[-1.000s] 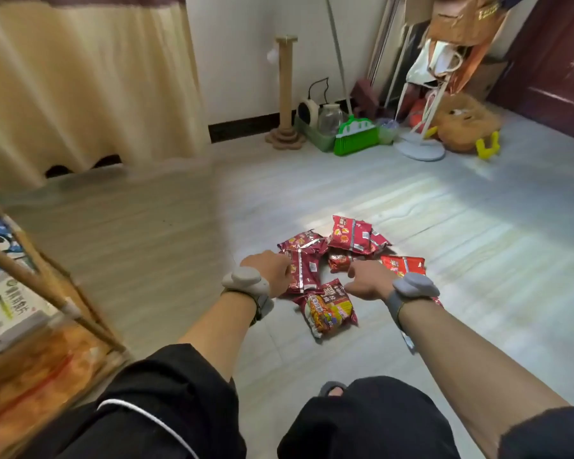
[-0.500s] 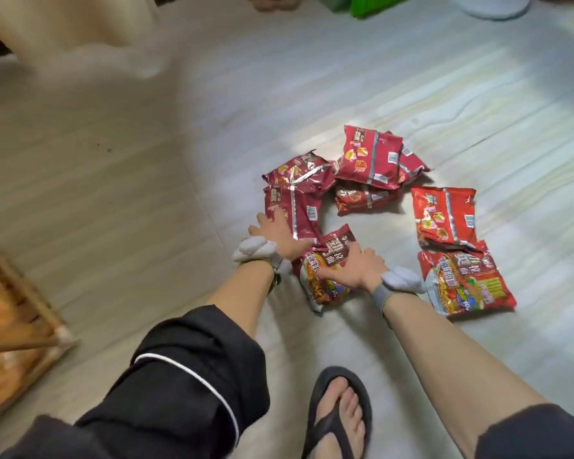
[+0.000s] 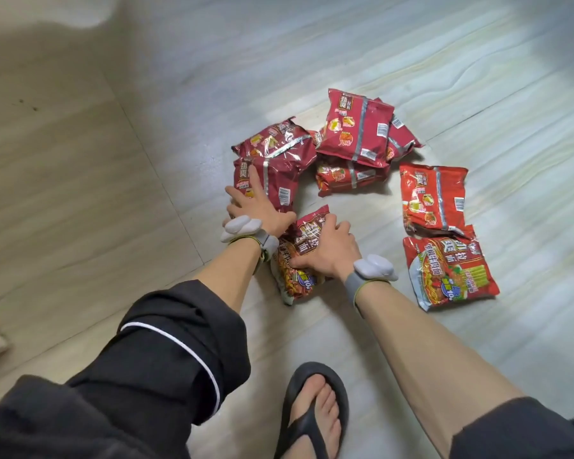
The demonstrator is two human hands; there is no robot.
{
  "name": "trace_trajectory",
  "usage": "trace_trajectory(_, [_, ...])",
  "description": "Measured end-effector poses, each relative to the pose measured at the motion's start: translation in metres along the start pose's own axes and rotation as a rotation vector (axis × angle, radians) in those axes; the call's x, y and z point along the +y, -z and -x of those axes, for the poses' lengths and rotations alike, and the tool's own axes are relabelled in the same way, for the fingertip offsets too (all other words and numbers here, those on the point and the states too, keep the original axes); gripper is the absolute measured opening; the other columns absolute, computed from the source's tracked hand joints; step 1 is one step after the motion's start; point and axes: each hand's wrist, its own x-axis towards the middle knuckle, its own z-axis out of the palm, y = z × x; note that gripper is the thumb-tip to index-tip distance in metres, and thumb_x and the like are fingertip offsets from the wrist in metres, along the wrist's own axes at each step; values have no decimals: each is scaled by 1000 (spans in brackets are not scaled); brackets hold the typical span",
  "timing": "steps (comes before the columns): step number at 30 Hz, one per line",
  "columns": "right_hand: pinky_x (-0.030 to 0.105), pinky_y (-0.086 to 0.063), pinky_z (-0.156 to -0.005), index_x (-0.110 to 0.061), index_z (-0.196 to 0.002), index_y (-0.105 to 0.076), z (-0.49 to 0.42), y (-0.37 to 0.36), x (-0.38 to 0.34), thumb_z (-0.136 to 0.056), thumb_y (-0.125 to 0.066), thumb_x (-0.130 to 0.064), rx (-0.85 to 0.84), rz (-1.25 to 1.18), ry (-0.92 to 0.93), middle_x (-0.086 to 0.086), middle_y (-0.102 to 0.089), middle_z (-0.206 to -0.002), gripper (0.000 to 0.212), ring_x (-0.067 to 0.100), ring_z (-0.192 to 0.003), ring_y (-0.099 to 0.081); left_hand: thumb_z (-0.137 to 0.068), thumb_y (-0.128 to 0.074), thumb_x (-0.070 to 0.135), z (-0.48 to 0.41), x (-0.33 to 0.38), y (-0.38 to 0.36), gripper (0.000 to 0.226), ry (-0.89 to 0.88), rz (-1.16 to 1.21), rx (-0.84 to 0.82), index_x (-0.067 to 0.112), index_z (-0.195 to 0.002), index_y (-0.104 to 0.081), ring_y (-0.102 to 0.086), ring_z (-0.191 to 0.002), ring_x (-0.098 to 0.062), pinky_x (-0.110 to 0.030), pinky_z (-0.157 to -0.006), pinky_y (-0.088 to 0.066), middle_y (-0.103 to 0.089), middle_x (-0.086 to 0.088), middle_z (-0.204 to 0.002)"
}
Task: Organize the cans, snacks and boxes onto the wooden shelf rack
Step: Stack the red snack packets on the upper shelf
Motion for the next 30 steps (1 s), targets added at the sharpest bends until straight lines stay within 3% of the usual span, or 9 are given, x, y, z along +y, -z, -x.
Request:
trace_trajectory(6, [44,-46,-100,-16,-143,-26,10,-2,-2,-61,-90,-55,-4,63,159,15,-38,-135,111,39,-122,-51,-60,-80,58,3,-31,-1,131,-42,-203,-38,45,-150,14,-40,-121,-44,-56,-97,-42,-24,-21,-144])
trace_trajectory(9, [44,-46,-100,-13,-146,-22,16,-4,-1,-65,-90,-49,-28,13,146,19,-49,-137,112,40,-123,-53,-61,-83,54,8,-51,7,126,30,-199,-63,47,-151,5,-42,-118,-43,-53,-98,-42,-32,-19,-137])
trace_trajectory(13, [39,-49,-94,-12,-141,-31,26,15,-1,-69,-91,-38,-96,-120,108,16,-60,-130,97,37,-117,-58,-69,-84,39,17,-82,46,113,75,101,-232,34,-154,-9,-49,-117,-40,-47,-98,-46,-40,-18,-134])
trace_trajectory(16, [32,-46,-80,-20,-140,-39,40,39,-6,-73,-88,-25,-126,-97,171,9,-63,-118,83,30,-106,-60,-81,-77,33,30,-98,83,81,195,478,-433,20,-147,-31,-57,-103,-31,-42,-92,-50,-55,-14,-125])
trace_trajectory(19, [33,-49,-79,-27,-133,-48,73,69,-20,-70,-88,-16,-142,-206,210,7,-63,-114,75,29,-106,-61,-83,-68,36,68,-115,130,37,392,883,-621,12,-111,-63,-61,-83,-29,-40,-79,-53,-59,-15,-101])
trace_trajectory(22, [47,-59,-86,-26,-122,-56,105,100,-36,-67,-89,-6,-235,-492,214,8,-59,-121,67,30,-108,-61,-63,-67,42,97,-122,168,27,299,1032,-744,16,-71,-71,-59,-83,-28,-36,-85,-46,-63,-9,-92])
trace_trajectory(24, [46,-60,-81,-22,-121,-59,131,119,-48,-70,-84,4,-339,-654,261,8,-60,-120,62,29,-106,-62,-61,-61,43,117,-121,194,30,271,1126,-765,15,-60,-70,-60,-84,-26,-34,-84,-45,-69,-7,-84])
trace_trajectory(27, [43,-58,-73,-19,-129,-56,182,147,-75,-75,-79,6,-357,-769,363,7,-61,-121,64,31,-108,-63,-63,-58,44,153,-122,238,27,181,1191,-732,17,-68,-61,-56,-82,-25,-34,-82,-42,-66,-7,-78])
trace_trajectory(30, [51,-59,-83,-23,-130,-55,212,163,-96,-73,-82,2,-324,-902,422,14,-62,-126,67,36,-109,-64,-68,-55,46,177,-127,265,33,156,1232,-698,16,-81,-62,-59,-87,-28,-36,-81,-46,-68,-10,-91])
